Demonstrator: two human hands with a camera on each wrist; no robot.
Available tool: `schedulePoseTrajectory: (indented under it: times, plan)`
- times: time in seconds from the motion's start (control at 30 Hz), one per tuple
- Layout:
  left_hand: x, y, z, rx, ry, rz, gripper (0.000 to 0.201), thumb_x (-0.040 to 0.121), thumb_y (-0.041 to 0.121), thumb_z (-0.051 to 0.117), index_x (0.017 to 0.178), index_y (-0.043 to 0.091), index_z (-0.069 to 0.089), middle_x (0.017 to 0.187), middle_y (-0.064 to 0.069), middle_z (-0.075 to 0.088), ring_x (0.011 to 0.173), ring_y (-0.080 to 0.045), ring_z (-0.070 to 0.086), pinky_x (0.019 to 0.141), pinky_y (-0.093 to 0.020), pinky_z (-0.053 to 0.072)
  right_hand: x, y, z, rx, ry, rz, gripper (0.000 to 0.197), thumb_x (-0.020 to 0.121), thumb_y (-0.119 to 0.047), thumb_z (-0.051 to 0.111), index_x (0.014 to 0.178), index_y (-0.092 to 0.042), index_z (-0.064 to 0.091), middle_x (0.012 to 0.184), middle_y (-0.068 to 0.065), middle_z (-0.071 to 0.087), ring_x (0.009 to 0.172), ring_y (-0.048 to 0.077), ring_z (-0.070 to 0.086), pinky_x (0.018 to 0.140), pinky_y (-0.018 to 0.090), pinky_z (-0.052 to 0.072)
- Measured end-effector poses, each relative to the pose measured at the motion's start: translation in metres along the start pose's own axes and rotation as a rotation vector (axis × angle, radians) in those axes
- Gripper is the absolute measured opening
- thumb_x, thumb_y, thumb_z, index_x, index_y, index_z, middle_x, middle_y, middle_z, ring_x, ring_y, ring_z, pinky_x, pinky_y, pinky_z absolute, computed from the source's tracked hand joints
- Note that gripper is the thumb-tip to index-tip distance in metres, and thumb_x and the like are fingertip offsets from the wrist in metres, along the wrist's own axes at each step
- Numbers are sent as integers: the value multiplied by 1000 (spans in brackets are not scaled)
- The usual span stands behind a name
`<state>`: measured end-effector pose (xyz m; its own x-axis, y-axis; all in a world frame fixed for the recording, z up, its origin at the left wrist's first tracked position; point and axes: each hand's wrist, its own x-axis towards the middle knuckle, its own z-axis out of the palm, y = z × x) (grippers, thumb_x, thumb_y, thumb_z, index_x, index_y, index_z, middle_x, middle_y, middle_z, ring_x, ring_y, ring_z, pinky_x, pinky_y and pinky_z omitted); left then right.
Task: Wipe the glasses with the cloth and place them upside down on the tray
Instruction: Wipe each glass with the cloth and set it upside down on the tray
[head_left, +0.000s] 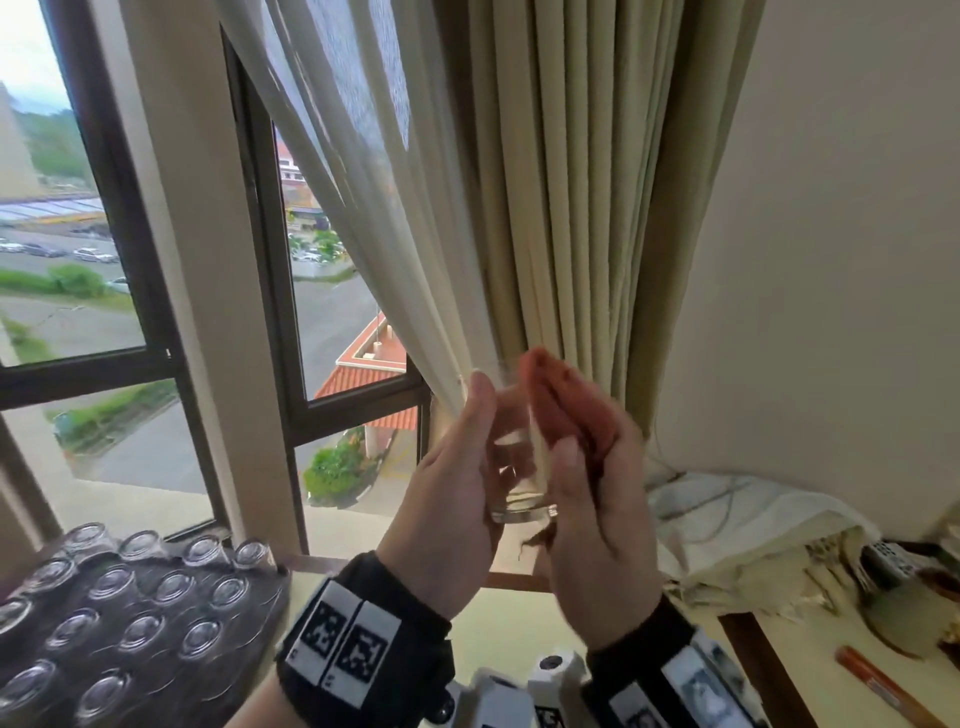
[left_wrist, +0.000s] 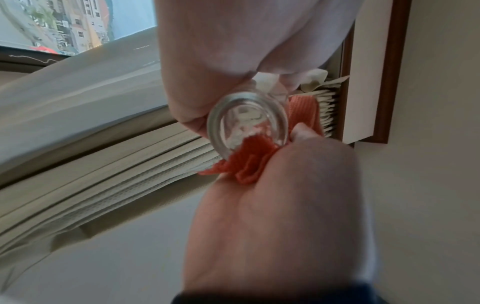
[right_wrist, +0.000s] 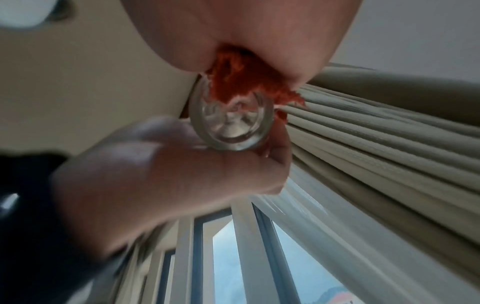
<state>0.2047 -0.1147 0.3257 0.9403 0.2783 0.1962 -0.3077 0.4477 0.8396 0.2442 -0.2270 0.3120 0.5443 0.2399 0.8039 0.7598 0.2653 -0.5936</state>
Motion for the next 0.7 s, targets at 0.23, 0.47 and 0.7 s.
schedulePoseTrajectory:
  times: [0.23, 0.47, 0.7]
  plan:
    - [10, 12, -3, -157, -16, -26, 63, 102, 58, 58, 130, 4, 72, 128, -25, 71, 117, -35, 66, 108, -50, 52, -7, 1, 5, -292, -101, -225, 38, 110, -13, 43, 148, -12, 45, 164, 0, 40, 154, 25, 38, 120, 52, 41]
    - [12, 7, -8, -155, 61, -40, 58, 100, 57, 59, 111, 3, 75, 102, -15, 72, 91, -27, 68, 86, -41, 55, -6, 15, 7, 60, -22, 46, 40, 107, 4, 39, 144, -11, 46, 150, -6, 57, 141, 18, 55, 113, 34, 48]
    - [15, 10, 0, -134, 93, -114, 84, 79, 86, 65, 108, 8, 80, 94, -15, 71, 90, -31, 70, 96, -49, 55, -13, 9, 2, -139, -160, -53, 41, 107, -6, 45, 148, -9, 48, 159, -1, 48, 146, 23, 48, 116, 43, 45]
